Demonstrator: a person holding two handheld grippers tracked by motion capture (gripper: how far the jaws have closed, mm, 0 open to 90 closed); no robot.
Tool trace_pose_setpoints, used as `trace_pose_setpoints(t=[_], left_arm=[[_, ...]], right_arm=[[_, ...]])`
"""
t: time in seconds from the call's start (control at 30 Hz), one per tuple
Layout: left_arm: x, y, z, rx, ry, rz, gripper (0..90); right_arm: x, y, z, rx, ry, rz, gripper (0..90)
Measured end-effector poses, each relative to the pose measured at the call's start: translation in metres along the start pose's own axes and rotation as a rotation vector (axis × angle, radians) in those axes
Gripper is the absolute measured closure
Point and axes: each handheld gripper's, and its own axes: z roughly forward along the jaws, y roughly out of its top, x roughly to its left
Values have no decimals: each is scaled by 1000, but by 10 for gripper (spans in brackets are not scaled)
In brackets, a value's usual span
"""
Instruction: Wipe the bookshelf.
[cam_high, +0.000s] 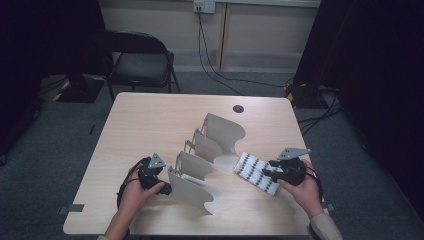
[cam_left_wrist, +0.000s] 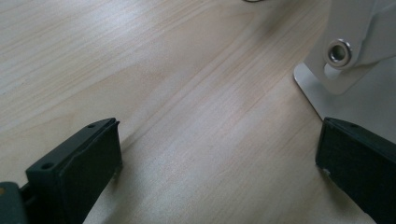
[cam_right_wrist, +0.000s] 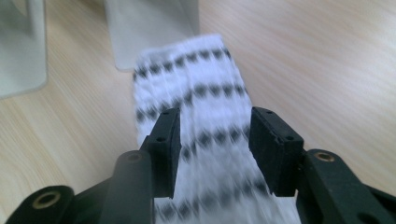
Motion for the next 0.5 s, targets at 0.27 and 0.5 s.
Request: trace_pose_setpoints(t=[0.27, 0.5], left_arm=[[0, 0, 0, 0, -1, 2, 0], [1, 1, 0, 3, -1, 8, 0]], right_arm=[[15, 28, 37, -12, 52, -37, 527], [9, 17, 51, 32, 43, -23, 528]])
